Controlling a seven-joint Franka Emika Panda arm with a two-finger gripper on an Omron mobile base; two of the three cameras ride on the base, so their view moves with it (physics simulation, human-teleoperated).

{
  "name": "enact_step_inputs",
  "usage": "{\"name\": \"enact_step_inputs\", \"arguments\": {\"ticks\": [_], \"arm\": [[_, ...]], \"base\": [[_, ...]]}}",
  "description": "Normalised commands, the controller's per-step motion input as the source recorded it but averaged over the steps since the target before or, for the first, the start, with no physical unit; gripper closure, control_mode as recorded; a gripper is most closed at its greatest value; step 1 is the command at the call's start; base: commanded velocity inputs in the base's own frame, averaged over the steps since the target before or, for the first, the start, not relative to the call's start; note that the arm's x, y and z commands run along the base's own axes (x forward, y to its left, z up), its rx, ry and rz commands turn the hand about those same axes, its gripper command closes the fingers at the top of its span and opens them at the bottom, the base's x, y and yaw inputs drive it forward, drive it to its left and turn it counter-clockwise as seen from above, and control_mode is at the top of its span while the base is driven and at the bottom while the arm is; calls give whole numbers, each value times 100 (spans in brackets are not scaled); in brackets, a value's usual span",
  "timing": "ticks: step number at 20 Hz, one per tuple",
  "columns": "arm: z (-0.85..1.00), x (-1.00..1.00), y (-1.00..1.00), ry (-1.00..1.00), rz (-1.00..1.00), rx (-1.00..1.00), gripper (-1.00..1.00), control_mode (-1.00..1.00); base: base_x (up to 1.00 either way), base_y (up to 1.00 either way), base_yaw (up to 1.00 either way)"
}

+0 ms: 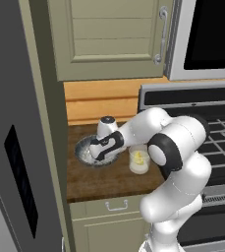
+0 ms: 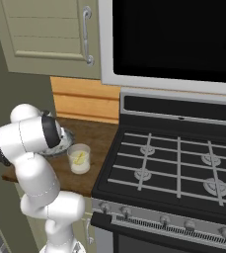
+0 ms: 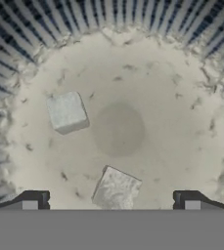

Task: Grab a lemon wedge from the fridge and one ice cube from the ice bowl, and put them in the glass of lemonade.

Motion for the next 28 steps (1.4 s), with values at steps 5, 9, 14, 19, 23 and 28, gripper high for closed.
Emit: {"name": "enact_step_inputs", "arguments": {"ticks": [5, 9, 14, 19, 23, 28], "arm": [[0, 4, -13, 0, 0, 1, -100, -100], [0, 21, 0, 2, 0, 0, -100, -100], [0, 0, 0, 0, 0, 0, -100, -100], [-22, 0, 0, 0, 0, 0, -100, -100], [-8, 0, 0, 0, 0, 0, -100, -100], [-18, 0, 0, 0, 0, 0, -100, -100]], "base": [[0, 0, 0], [0, 0, 0], [0, 0, 0], [0, 0, 0], [0, 0, 0], [0, 0, 0]]}}
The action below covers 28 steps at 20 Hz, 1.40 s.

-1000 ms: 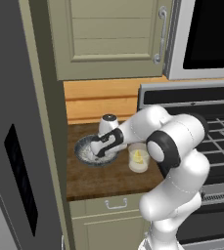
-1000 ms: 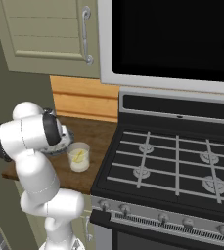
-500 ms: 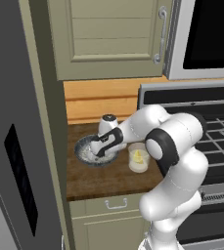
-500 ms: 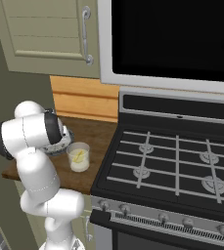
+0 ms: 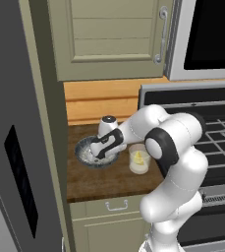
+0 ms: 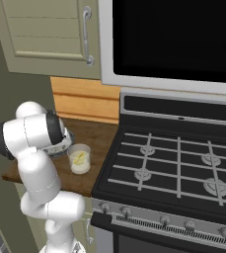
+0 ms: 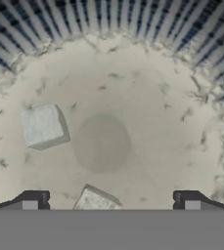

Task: Grab a lemon wedge from the fridge and one ice cube from the ice bowl, and put them in the glass of lemonade.

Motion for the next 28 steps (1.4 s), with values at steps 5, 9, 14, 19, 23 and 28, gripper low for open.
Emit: {"name": "enact_step_inputs", "arguments": {"ticks": [5, 9, 14, 19, 23, 28], "arm": [[-7, -3, 0, 2, 0, 0, -100, -100], [-4, -10, 0, 1, 0, 0, -100, -100], [-1, -8, 0, 0, 0, 0, -100, -100], [0, -22, 0, 0, 0, 0, -100, -100], [-2, 0, 0, 1, 0, 0, -100, -100], [-16, 0, 0, 4, 0, 0, -100, -100]], "base": [[0, 0, 0], [0, 0, 0], [0, 0, 0], [0, 0, 0], [0, 0, 0], [0, 0, 0]]}}
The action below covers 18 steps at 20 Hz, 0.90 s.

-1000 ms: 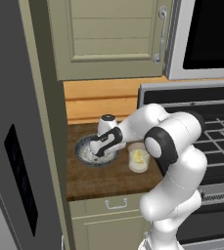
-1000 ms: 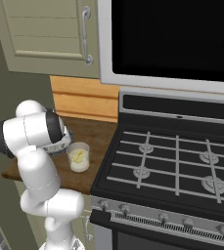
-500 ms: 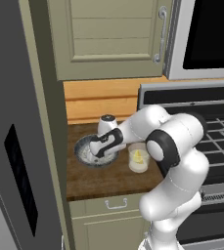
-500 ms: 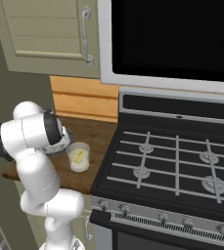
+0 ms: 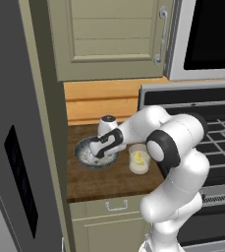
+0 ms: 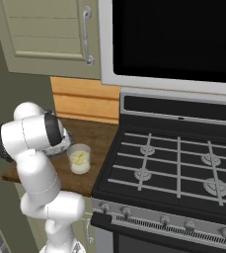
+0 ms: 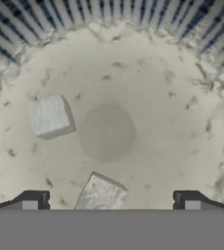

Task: Grab a lemon wedge from the fridge and one ice cube from the ice bowl, and put them in the glass of lemonade.

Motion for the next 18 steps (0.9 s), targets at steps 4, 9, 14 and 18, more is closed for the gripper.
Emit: {"name": "enact_step_inputs", "arguments": {"ticks": [4, 9, 14, 18], "arm": [[-14, 0, 0, 6, 0, 0, -100, -100], [0, 0, 0, 0, 0, 0, -100, -100], [0, 0, 0, 0, 0, 0, 100, -100], [0, 0, 0, 1, 0, 0, 100, -100]], "base": [[0, 0, 0], [0, 0, 0], [0, 0, 0], [0, 0, 0]]}}
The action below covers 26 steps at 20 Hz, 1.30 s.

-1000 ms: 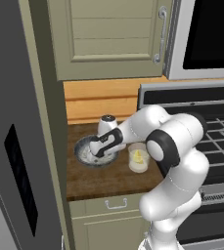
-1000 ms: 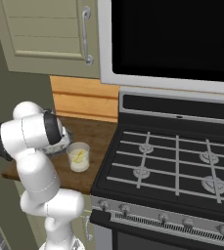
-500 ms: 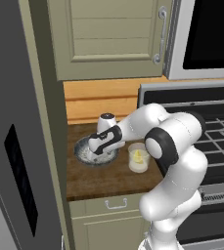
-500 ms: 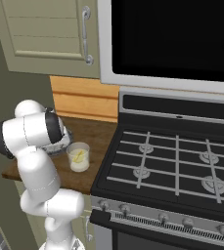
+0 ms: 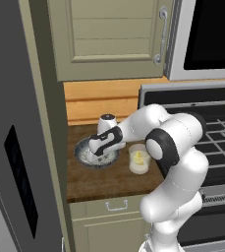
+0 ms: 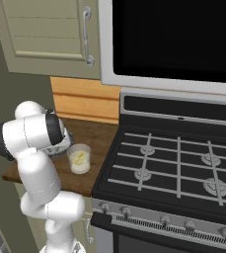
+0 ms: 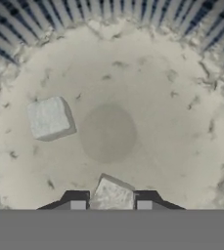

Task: Grab a lemon wedge from the fridge and one ice cube from the ice bowl, and put them in the glass of lemonade.

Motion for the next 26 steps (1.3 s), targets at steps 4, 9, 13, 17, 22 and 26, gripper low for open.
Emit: {"name": "enact_step_inputs", "arguments": {"ticks": [4, 9, 13, 17, 22, 26], "arm": [[0, 0, 0, 0, 0, 0, 100, -100], [0, 0, 0, 0, 0, 0, 100, -100], [11, 0, 0, 0, 0, 0, 100, -100], [32, -1, 0, -5, 0, 2, 100, -100], [29, 0, -1, -4, -1, 1, 100, -100], [18, 0, -4, -1, -2, 0, 100, -100]], "base": [[0, 0, 0], [0, 0, 0], [0, 0, 0], [0, 0, 0], [0, 0, 0], [0, 0, 0]]}}
